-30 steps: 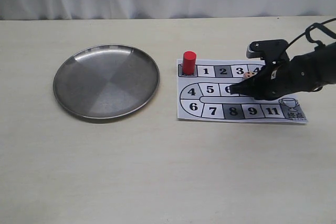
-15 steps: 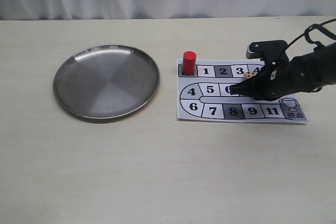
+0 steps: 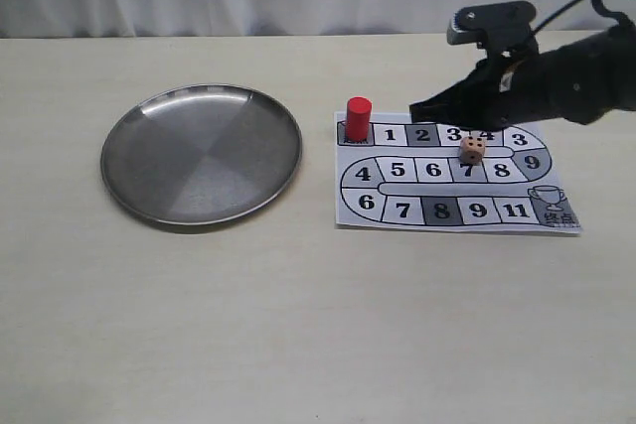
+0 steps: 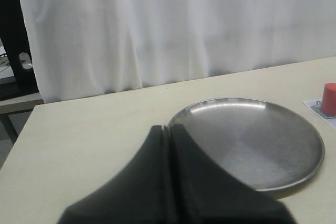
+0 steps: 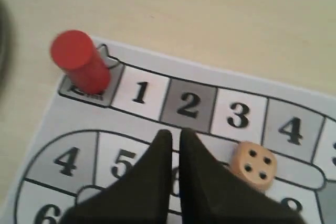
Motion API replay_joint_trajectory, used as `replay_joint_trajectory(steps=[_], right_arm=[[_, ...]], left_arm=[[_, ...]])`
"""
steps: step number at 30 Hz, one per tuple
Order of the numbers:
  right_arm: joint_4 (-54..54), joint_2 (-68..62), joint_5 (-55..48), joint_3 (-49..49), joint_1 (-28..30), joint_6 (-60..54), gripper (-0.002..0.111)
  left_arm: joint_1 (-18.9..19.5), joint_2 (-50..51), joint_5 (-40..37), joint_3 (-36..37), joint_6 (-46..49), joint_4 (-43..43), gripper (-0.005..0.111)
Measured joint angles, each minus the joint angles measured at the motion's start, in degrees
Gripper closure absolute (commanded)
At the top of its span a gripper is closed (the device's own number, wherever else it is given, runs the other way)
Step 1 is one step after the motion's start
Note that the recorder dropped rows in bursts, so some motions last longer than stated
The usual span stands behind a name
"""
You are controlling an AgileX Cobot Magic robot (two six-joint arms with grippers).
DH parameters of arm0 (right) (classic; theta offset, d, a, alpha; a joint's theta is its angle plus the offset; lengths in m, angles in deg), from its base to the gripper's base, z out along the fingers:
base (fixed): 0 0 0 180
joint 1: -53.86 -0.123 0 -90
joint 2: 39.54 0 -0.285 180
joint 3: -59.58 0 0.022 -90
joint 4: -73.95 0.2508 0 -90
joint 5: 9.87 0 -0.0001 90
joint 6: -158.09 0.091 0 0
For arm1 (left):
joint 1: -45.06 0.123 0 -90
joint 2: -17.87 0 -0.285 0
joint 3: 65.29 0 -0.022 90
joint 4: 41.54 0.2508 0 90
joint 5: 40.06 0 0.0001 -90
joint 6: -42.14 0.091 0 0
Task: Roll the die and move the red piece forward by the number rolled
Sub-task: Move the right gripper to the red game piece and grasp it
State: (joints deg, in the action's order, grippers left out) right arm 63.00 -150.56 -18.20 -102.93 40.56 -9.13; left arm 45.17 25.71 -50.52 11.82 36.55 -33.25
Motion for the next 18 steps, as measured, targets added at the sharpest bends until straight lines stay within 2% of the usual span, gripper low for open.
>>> replay_joint_trajectory(steps=[6, 8, 12, 18], right_arm=[[-0.13, -3.95, -6.21, -11.43, -4.99, 0.00, 0.050], [-0.13, -5.89, -7.39, -14.78, -6.08, 0.00, 0.038], [0.79, -10.89, -10.23, -21.35, -6.87, 0.00, 0.028], [1.76, -17.73, -13.64, -27.68, -6.87, 0.00, 0.029]], left_arm=[[0.00, 0.00, 0.00, 0.00, 0.00, 0.00, 0.107], [0.00, 0.00, 0.00, 0.00, 0.00, 0.00, 0.107], [0.00, 0.00, 0.00, 0.00, 0.00, 0.00, 0.107], [0.00, 0.00, 0.00, 0.00, 0.00, 0.00, 0.107]])
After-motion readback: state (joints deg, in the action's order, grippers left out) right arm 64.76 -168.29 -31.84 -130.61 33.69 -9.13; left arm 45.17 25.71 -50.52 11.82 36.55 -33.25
